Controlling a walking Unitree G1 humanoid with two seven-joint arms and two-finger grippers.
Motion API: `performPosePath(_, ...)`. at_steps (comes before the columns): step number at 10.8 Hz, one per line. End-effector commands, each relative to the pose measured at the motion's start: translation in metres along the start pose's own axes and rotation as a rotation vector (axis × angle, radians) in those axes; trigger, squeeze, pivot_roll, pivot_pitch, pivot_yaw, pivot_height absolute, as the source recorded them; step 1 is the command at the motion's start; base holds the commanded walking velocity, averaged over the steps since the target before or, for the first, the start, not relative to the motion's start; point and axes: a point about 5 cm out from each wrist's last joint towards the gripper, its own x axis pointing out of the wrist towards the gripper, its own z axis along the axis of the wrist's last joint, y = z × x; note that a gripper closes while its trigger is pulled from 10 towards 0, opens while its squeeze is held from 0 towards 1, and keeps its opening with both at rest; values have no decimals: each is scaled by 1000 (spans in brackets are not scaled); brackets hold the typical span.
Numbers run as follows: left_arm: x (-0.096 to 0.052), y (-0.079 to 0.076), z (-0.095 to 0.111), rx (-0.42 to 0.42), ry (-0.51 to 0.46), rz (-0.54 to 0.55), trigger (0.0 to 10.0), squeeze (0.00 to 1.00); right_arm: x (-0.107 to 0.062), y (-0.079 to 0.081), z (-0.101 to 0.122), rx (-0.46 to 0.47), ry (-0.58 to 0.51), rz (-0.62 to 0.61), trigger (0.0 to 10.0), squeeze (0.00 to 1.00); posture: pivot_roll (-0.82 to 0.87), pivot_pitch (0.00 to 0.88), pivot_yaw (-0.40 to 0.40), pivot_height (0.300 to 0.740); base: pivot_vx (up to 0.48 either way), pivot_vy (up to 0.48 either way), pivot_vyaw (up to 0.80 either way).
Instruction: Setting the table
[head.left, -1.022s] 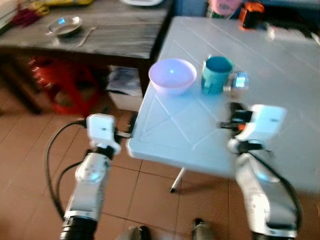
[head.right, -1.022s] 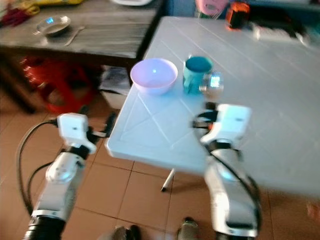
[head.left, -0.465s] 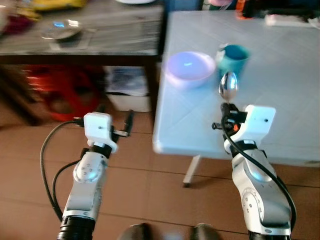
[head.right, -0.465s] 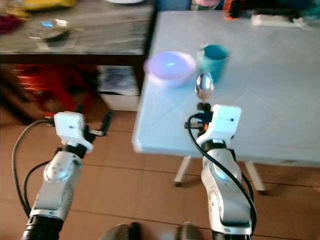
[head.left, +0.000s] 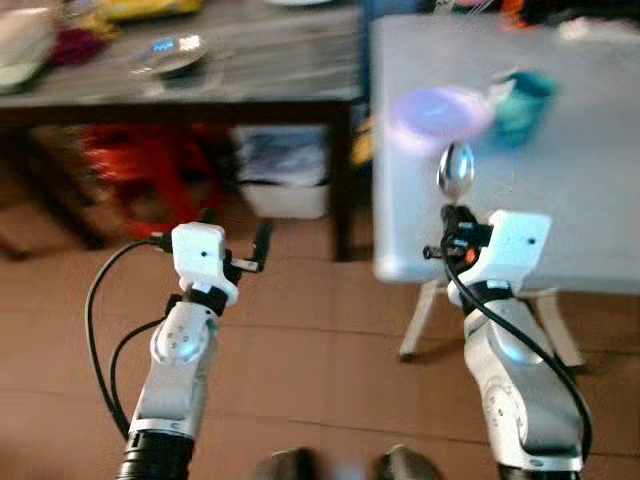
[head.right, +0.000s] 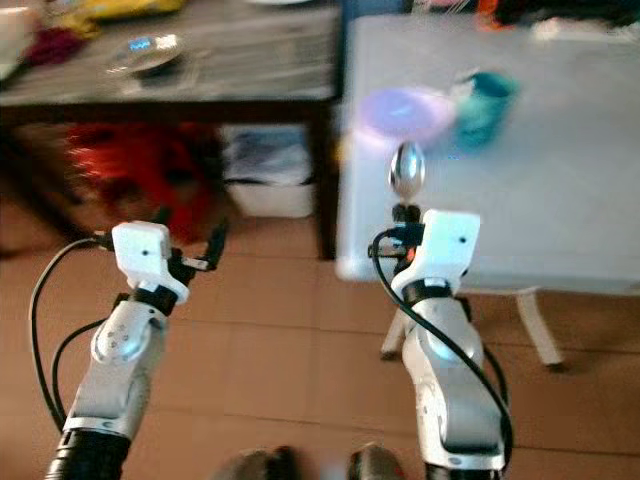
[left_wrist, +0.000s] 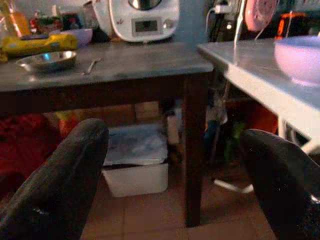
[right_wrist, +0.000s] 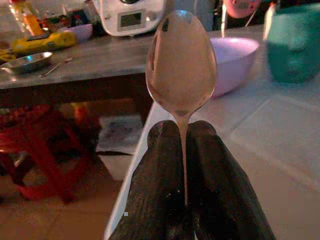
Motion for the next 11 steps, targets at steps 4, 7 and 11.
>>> performPosePath(4, 0, -7, -2, -8, 11, -25, 10000, 0, -3, -4, 1, -15, -7, -8, 10000, 0, -95, 210, 89, 740, 0, 475, 308)
performPosePath(7, 1, -8, -2, -7, 13, -29, 10000, 0, -3, -3, 0, -16, -9, -7, 10000, 0, -95, 211, 92, 740, 0, 480, 531)
performPosePath(11, -1, -11, -2, 2, 3, -33, 10000, 0, -3, -4, -3, -7, 3, -13, 10000, 0, -91, 210, 94, 740, 0, 317, 247)
